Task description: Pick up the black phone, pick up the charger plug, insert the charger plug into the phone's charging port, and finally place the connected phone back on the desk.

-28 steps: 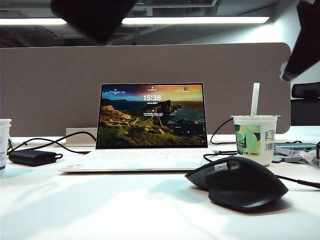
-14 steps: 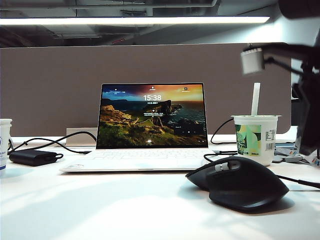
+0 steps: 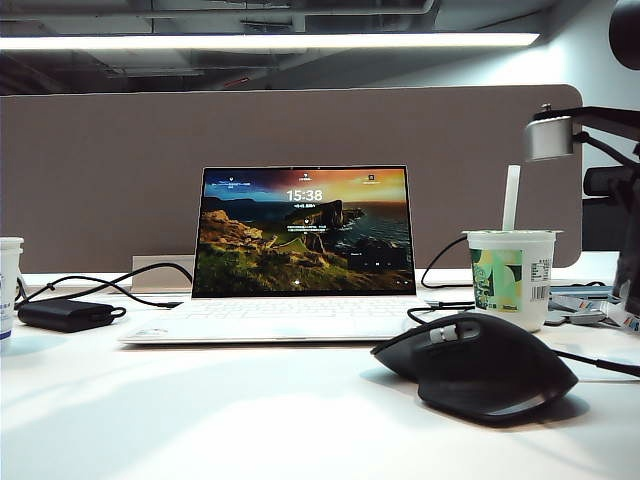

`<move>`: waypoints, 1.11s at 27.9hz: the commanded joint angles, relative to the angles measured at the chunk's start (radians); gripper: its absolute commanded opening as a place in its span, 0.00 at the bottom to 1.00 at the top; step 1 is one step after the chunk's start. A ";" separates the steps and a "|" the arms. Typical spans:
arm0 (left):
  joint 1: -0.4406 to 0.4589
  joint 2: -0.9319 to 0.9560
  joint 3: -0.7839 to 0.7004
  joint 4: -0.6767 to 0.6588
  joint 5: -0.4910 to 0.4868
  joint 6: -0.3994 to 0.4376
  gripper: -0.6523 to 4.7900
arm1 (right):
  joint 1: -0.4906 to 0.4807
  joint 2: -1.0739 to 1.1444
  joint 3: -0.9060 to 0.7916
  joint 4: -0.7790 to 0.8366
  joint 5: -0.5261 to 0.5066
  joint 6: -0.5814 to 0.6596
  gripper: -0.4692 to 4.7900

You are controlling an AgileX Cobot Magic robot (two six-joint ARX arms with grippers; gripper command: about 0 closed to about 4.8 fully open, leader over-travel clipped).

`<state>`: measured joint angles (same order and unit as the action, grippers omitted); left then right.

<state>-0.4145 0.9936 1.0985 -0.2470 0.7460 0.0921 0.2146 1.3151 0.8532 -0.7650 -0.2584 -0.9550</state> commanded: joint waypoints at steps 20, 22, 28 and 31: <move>0.002 -0.006 0.007 0.039 0.018 -0.003 0.11 | 0.005 0.182 0.003 0.071 0.018 -0.018 0.48; 0.002 -0.006 0.007 0.039 0.018 -0.003 0.11 | 0.005 0.182 0.003 0.074 0.018 -0.018 0.48; 0.002 -0.006 0.007 0.039 0.018 -0.003 0.11 | 0.009 0.183 0.003 0.082 0.021 -0.018 0.47; 0.002 -0.006 0.007 0.039 0.018 -0.003 0.11 | 0.010 0.183 0.003 0.084 0.036 -0.019 0.47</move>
<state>-0.4137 0.9936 1.0985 -0.2462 0.7521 0.0921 0.2230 1.4986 0.8539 -0.6884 -0.2317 -0.9699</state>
